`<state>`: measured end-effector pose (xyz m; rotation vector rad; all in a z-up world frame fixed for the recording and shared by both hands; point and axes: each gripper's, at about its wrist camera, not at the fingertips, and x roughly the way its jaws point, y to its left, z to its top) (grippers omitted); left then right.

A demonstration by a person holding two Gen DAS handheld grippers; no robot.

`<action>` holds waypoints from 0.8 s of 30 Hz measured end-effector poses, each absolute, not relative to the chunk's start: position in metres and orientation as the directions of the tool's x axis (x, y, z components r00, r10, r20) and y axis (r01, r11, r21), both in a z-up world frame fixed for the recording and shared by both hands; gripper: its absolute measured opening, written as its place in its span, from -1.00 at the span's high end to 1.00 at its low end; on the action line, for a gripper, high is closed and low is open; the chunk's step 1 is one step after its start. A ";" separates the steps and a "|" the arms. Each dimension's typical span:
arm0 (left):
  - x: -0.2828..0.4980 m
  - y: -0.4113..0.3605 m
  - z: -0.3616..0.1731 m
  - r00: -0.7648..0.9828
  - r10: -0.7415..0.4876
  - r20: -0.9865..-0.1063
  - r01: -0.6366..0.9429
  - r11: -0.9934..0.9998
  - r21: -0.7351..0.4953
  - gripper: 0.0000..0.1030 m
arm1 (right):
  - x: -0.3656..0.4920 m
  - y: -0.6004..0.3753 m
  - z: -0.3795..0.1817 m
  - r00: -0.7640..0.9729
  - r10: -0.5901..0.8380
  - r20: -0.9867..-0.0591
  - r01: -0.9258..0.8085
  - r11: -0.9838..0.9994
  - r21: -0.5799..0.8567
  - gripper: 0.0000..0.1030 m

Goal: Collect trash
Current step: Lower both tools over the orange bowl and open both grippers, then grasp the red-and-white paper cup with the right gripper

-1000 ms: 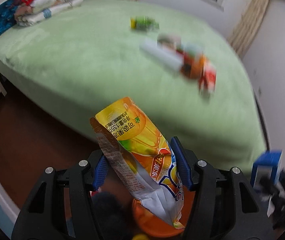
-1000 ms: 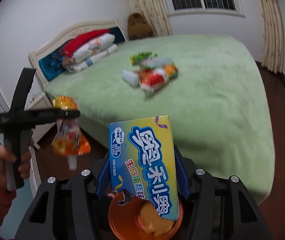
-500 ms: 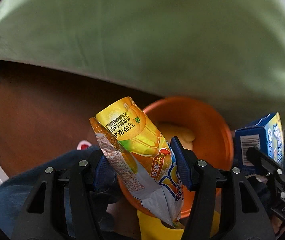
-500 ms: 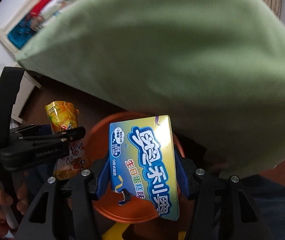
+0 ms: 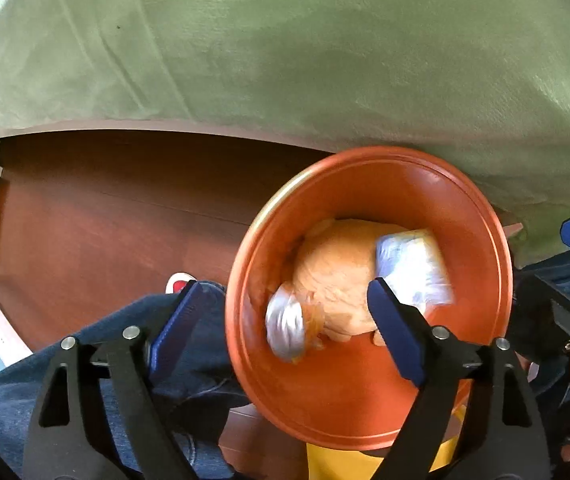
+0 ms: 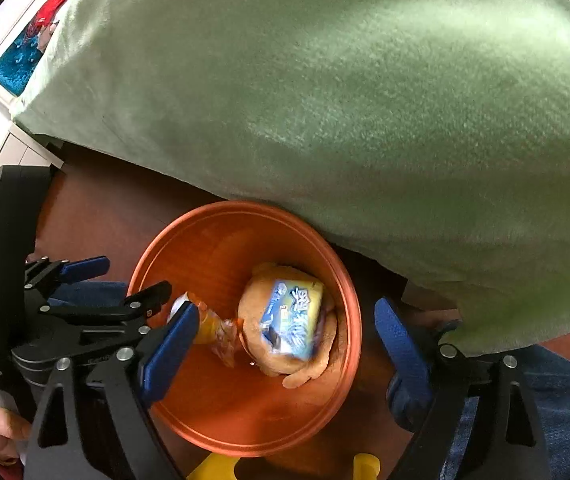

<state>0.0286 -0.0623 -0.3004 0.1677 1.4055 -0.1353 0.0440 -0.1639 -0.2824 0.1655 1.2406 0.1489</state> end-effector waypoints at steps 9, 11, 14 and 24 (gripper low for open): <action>0.021 -0.054 -0.291 0.185 0.031 -0.982 0.181 0.981 0.064 -0.59 | 0.038 -0.185 -0.273 0.351 0.216 -0.911 0.019 0.971 0.237 -0.70; 0.019 -0.054 -0.283 0.205 0.032 -0.978 0.178 0.982 0.069 -0.59 | 0.036 -0.185 -0.268 0.360 0.221 -0.906 0.015 0.970 0.242 -0.70; 0.018 -0.050 -0.266 0.253 0.032 -0.967 0.170 0.982 0.077 -0.59 | 0.032 -0.180 -0.261 0.385 0.222 -0.896 0.003 0.970 0.242 -0.70; 0.024 -0.029 -0.170 0.505 -0.035 -0.863 0.086 0.996 0.010 -0.60 | 0.032 -0.186 -0.165 0.587 0.229 -0.777 -0.081 0.971 0.225 -0.72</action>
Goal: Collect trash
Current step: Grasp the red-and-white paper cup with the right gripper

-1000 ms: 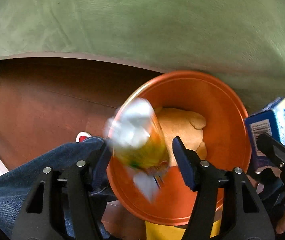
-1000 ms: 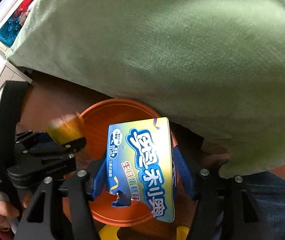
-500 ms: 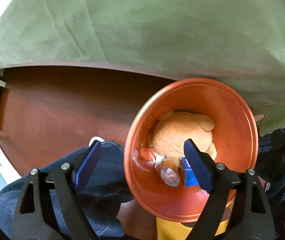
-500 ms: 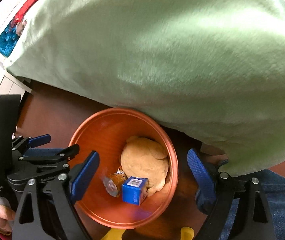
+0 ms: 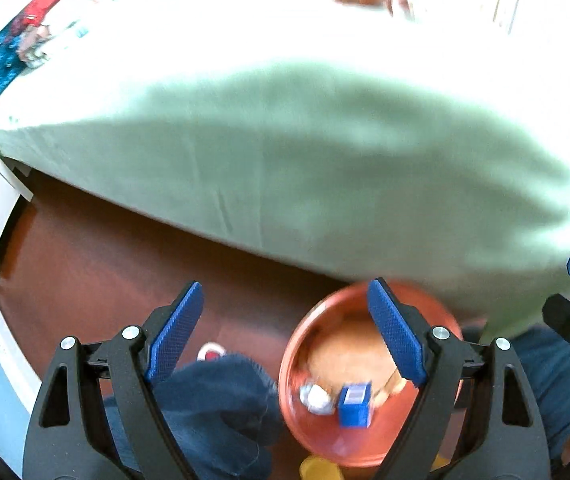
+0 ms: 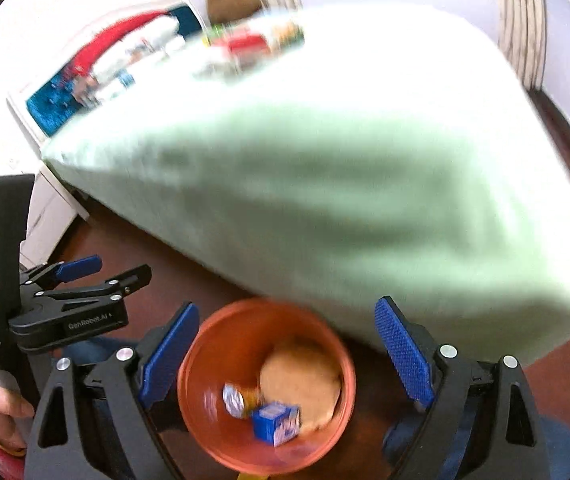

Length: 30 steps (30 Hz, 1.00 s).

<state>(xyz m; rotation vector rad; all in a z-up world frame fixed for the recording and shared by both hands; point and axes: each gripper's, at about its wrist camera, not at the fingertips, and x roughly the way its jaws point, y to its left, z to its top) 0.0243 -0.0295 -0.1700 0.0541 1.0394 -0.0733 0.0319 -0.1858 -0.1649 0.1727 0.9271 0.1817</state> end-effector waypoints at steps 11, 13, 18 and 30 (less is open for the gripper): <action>0.035 0.016 -0.089 0.695 -0.063 -0.716 -0.014 0.995 -0.101 -0.73 | 0.115 -0.193 -0.078 0.725 0.253 -0.641 -0.098 0.958 0.268 -0.78; 0.034 0.025 -0.090 0.704 -0.067 -0.707 -0.021 0.993 -0.116 -0.73 | 0.145 -0.188 -0.076 0.711 0.284 -0.643 -0.089 0.944 0.318 -0.78; 0.041 0.042 -0.078 0.721 -0.082 -0.688 -0.036 0.987 -0.154 -0.73 | 0.202 -0.164 -0.081 0.683 0.267 -0.679 -0.046 0.944 0.326 -0.78; 0.050 0.057 -0.079 0.729 -0.079 -0.680 -0.055 0.983 -0.174 -0.73 | 0.231 -0.138 -0.099 0.628 0.213 -0.749 -0.062 0.972 0.225 0.29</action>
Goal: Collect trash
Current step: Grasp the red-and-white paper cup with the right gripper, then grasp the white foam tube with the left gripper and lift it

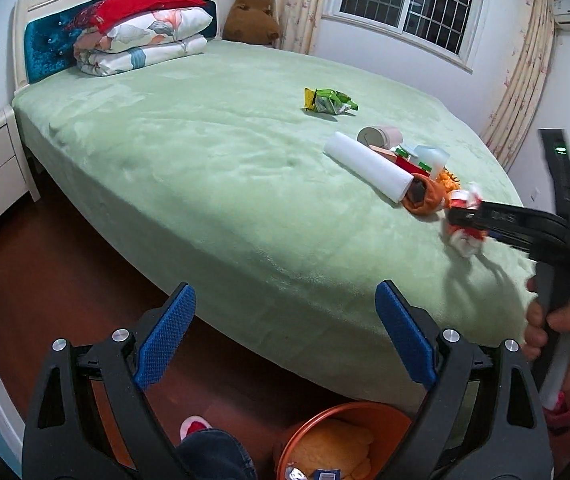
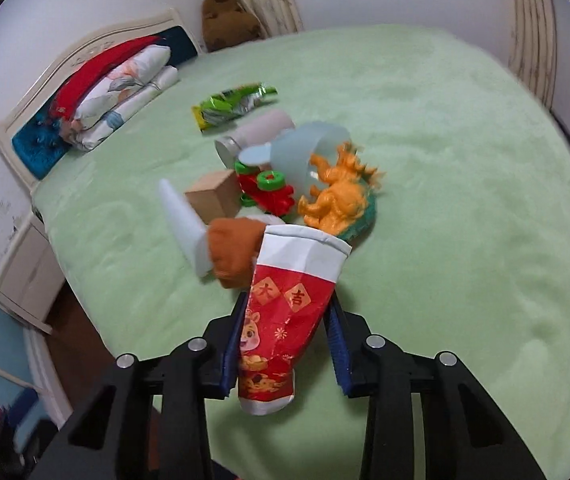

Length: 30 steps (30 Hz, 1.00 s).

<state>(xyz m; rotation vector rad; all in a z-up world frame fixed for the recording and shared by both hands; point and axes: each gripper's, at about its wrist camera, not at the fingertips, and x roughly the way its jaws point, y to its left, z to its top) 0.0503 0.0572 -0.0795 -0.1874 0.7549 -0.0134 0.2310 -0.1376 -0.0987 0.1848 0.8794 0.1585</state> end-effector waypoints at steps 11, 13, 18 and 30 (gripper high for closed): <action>0.052 0.038 -0.076 0.717 -0.099 -0.690 -0.036 0.983 -0.178 -0.73 | 0.165 -0.174 -0.061 0.684 0.299 -0.666 -0.106 0.943 0.316 0.29; 0.057 0.033 -0.073 0.716 -0.104 -0.690 -0.028 0.984 -0.177 -0.73 | 0.150 -0.183 -0.056 0.694 0.316 -0.646 -0.112 0.935 0.337 0.29; 0.096 0.022 -0.067 0.678 -0.171 -0.715 -0.011 0.970 -0.242 -0.73 | 0.115 -0.198 -0.041 0.723 0.349 -0.596 -0.140 0.919 0.368 0.29; 0.235 0.001 -0.078 0.544 -0.260 -0.798 -0.185 0.890 -0.416 -0.73 | 0.065 -0.204 -0.038 0.734 0.381 -0.562 -0.210 0.914 0.346 0.29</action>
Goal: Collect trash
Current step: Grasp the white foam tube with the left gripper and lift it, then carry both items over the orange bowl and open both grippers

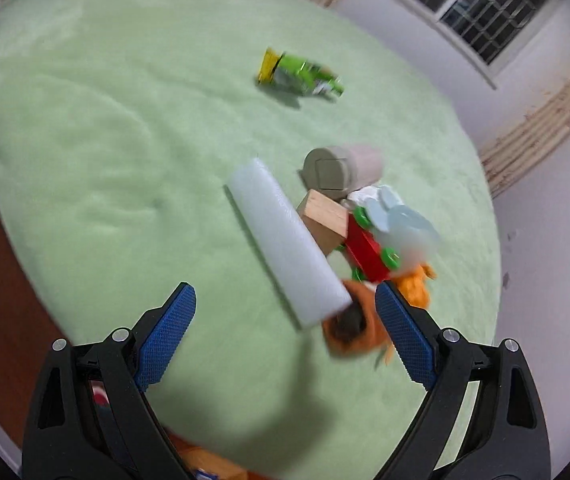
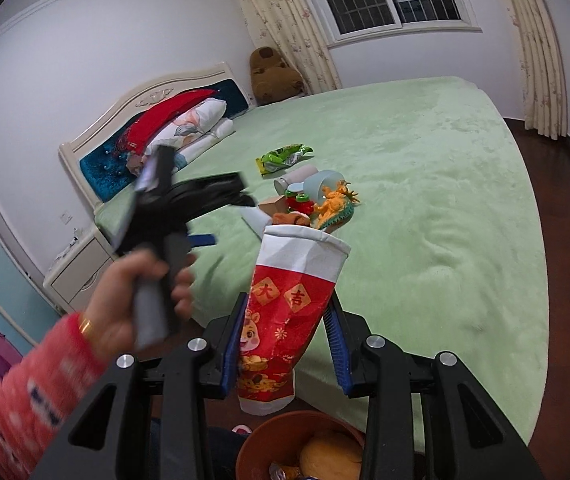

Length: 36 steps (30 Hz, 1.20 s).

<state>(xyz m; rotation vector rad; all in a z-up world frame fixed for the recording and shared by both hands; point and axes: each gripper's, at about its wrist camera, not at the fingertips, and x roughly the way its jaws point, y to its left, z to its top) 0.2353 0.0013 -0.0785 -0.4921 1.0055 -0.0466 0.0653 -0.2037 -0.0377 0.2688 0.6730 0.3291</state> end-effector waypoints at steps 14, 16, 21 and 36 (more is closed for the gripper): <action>0.266 -0.009 -0.100 0.474 -0.236 -0.848 -0.232 0.896 -0.379 0.28 | 0.061 -0.215 -0.053 0.725 0.388 -0.570 -0.197 0.909 0.368 0.29; 0.265 -0.008 -0.097 0.479 -0.236 -0.845 -0.217 0.902 -0.375 0.35 | 0.060 -0.213 -0.052 0.724 0.388 -0.570 -0.199 0.909 0.367 0.29; 0.254 -0.004 -0.081 0.518 -0.222 -0.826 -0.184 0.914 -0.361 0.39 | 0.058 -0.211 -0.049 0.729 0.383 -0.568 -0.199 0.912 0.360 0.29; 0.128 -0.013 0.001 0.702 -0.220 -0.677 0.075 0.969 -0.237 0.40 | 0.039 -0.206 -0.025 0.772 0.354 -0.528 -0.202 0.924 0.324 0.29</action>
